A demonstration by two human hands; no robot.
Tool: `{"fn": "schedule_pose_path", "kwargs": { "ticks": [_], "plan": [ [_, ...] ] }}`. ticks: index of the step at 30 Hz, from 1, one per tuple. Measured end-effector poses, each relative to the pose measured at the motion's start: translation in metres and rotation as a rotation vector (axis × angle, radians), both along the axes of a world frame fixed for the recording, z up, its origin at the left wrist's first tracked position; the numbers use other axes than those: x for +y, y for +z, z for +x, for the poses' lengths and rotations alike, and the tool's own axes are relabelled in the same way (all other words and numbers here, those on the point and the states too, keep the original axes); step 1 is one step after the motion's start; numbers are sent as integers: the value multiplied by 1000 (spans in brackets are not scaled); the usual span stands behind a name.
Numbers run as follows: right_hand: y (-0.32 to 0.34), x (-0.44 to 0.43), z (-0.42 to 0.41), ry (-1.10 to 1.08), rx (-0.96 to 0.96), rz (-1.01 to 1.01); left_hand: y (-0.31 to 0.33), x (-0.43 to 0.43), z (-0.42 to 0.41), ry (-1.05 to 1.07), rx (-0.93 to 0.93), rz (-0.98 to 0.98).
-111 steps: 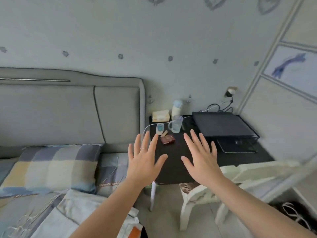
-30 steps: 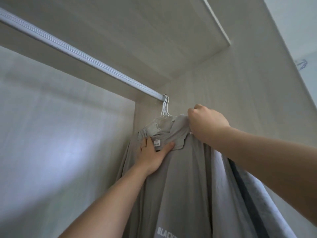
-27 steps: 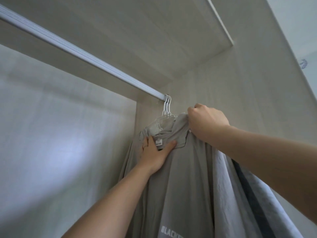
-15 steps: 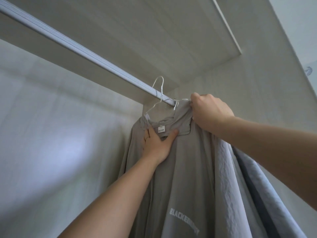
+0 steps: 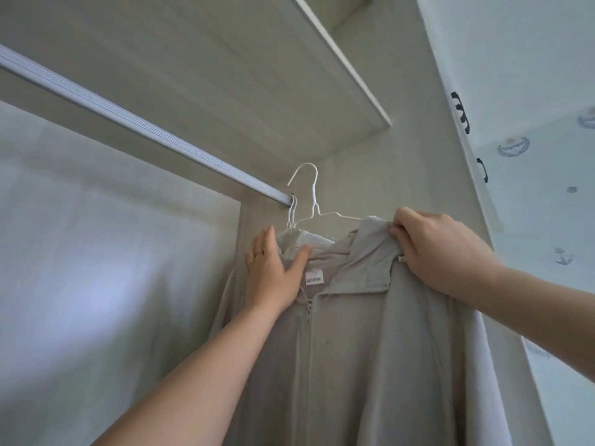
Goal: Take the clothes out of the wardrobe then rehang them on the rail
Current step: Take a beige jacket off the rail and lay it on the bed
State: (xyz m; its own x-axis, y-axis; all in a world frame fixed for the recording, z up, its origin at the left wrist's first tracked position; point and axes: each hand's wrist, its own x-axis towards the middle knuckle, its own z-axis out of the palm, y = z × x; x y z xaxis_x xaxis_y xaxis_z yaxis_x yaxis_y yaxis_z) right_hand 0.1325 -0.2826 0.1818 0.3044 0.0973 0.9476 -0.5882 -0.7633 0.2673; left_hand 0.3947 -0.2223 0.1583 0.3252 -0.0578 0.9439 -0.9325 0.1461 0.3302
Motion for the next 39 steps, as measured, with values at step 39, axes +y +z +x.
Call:
{"fn": "schedule_pose_path", "kwargs": {
  "ticks": [39],
  "plan": [
    [-245,73,-772,-1070,-252,437,-212,-199,-793,-928,-350,70]
  ]
}}
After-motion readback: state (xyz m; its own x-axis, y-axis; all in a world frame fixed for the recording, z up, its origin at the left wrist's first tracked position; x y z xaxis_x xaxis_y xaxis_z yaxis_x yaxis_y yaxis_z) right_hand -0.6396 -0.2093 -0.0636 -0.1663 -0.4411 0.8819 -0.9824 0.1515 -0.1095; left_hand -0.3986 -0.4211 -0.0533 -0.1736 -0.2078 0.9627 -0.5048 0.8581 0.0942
